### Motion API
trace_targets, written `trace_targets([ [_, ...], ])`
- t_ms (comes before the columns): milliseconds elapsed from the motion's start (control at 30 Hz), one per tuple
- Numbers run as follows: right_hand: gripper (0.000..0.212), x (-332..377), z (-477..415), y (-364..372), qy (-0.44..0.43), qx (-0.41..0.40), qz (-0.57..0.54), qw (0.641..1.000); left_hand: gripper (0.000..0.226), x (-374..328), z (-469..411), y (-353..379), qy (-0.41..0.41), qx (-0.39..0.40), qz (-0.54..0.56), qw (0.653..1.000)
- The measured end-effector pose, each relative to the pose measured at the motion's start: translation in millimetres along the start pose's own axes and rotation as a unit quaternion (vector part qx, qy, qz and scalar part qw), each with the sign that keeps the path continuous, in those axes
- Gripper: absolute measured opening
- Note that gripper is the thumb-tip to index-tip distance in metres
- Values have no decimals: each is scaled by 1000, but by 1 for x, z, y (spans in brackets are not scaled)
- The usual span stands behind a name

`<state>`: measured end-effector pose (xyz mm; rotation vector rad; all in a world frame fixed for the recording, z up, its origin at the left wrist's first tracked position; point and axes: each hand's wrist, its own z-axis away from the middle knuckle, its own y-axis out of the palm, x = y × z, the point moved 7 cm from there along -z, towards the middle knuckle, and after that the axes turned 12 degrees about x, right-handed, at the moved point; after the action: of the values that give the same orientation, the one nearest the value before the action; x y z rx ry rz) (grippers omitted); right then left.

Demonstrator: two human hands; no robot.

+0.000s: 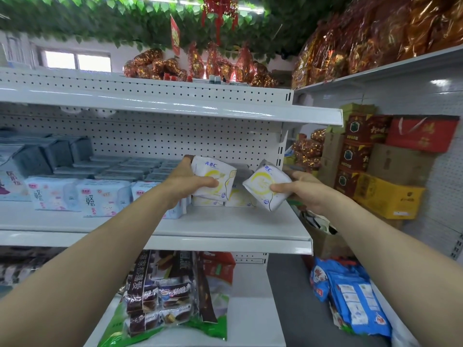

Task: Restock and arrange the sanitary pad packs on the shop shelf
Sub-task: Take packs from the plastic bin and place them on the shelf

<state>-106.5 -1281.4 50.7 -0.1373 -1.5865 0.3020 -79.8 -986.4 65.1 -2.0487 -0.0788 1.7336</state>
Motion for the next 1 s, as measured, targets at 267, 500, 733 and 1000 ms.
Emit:
trace_targets([
  [267,58,2,-8,2,25,13,110,994,88,4,-15,2,-31,41,-219,974],
  [500,74,-6,-23,9,44,45,203,977,97,9,-28,14,-20,97,-387,917],
  [733,82,-14,-37,26,47,56,217,973,83,25,-46,7,-27,102,-484,869],
  [1000,91,-20,-52,38,40,40,211,976,103,35,-56,-2,-55,103,-516,849],
])
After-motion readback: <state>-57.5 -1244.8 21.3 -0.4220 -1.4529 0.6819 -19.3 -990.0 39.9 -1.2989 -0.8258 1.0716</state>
